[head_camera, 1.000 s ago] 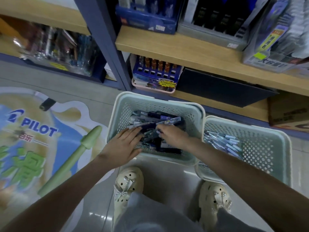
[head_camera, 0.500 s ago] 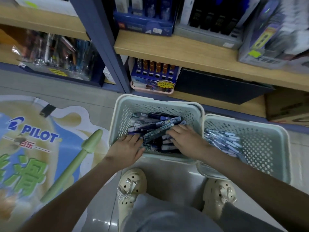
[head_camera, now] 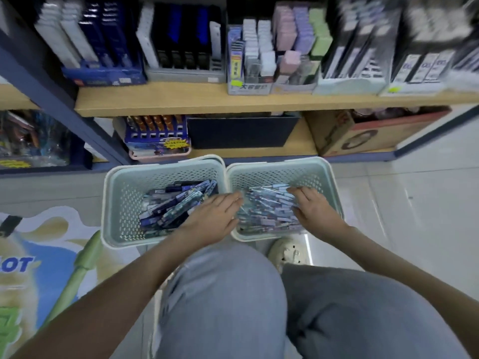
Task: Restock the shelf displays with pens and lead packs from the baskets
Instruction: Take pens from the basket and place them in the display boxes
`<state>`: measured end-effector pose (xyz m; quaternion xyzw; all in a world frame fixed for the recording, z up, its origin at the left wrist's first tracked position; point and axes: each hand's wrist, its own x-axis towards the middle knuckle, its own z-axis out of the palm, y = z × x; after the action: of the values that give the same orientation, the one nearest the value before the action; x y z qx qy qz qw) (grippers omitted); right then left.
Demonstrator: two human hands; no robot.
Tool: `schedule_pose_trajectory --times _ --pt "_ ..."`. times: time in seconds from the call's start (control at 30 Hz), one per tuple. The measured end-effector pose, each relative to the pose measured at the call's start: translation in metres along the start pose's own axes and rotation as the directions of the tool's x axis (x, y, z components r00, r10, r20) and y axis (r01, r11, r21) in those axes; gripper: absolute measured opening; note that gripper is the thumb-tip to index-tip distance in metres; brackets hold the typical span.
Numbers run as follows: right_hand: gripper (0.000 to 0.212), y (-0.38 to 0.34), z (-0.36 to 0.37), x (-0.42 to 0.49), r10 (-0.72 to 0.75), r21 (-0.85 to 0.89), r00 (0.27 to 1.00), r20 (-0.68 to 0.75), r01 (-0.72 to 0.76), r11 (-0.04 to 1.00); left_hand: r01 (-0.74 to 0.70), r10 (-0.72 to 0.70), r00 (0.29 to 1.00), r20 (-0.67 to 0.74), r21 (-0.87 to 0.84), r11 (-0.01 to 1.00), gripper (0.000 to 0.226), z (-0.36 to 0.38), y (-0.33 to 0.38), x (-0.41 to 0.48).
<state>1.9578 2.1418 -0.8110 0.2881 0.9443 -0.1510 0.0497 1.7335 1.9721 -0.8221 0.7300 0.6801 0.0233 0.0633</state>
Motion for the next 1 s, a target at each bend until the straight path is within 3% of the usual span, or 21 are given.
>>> schedule_pose_trajectory --times 0.13,0.3,0.43,0.57,0.67,0.77,0.9,1.0 --pt "0.058 0.023 0.016 0.003 0.005 -0.051 0.999 0.048 -0.003 0.999 -0.027 0.028 1.0 -0.009 0.102 0.994 0.055 0.007 -0.002 0.014" --pt "0.067 0.026 0.071 0.042 0.069 -0.2 0.964 0.258 -0.016 0.98 -0.013 0.015 1.0 -0.02 0.122 0.992 0.059 0.023 -0.019 0.016" --pt "0.07 0.023 0.105 0.077 0.107 -0.363 0.926 0.363 0.035 0.931 -0.036 0.035 0.999 0.01 0.072 0.997 0.063 0.034 -0.033 0.027" --pt "0.067 0.026 0.128 0.096 0.19 -0.384 0.898 0.396 -0.026 0.923 -0.087 0.087 0.996 0.008 0.063 0.994 0.061 0.042 -0.036 0.039" --pt "0.056 0.031 0.132 0.102 0.113 -0.402 0.955 0.274 0.007 0.916 -0.105 0.106 0.994 -0.011 0.077 0.991 0.06 0.043 -0.036 0.043" --pt "0.048 0.04 0.134 0.102 0.024 -0.419 0.934 0.356 0.136 0.898 -0.11 0.11 0.994 -0.006 0.056 0.992 0.064 0.044 -0.038 0.043" --pt "0.055 0.043 0.13 0.102 -0.024 -0.462 0.91 0.414 0.233 0.856 -0.11 0.111 0.994 -0.018 0.053 0.993 0.06 0.049 -0.038 0.044" --pt "0.045 0.046 0.123 0.097 -0.1 -0.47 0.912 0.397 0.296 0.831 -0.108 0.11 0.993 -0.033 0.051 0.993 0.055 0.051 -0.036 0.042"
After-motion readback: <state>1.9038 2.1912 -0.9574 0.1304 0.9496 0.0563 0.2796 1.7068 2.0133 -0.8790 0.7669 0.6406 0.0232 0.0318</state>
